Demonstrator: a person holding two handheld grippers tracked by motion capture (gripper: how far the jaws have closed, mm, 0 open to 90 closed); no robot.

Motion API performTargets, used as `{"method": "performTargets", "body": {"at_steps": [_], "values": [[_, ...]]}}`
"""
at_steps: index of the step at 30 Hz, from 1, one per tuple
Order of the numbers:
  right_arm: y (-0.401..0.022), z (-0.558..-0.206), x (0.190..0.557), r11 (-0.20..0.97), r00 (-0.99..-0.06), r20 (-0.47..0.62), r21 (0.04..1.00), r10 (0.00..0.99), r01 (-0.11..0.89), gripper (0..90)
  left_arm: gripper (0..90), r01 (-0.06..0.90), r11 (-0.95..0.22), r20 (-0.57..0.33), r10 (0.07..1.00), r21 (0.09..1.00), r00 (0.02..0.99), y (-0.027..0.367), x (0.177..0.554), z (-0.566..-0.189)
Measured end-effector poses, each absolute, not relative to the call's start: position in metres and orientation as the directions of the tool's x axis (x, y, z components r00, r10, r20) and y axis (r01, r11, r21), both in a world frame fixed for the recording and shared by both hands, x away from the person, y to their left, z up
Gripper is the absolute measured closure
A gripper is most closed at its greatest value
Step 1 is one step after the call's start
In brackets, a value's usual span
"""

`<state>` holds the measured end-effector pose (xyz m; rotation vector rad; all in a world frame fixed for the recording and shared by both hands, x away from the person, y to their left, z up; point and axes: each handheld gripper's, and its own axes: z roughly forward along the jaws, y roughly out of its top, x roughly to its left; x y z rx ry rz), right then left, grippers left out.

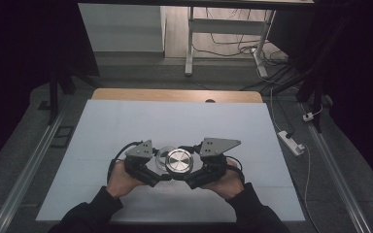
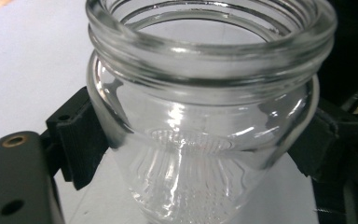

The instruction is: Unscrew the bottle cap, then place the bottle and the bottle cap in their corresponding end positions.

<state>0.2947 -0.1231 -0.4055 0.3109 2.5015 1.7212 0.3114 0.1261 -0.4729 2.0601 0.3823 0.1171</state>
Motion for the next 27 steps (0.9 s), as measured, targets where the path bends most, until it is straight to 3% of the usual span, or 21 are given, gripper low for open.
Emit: {"method": "performTargets", "body": {"at_steps": [27], "values": [[-0.126, -0.422, 0.286, 0.364, -0.968, 0.047, 0.921, 0.248, 0.138, 18.5, 15.6, 0.256, -0.417, -0.052, 0.442, 0.872, 0.896, 0.137, 0.334, -0.47]]}}
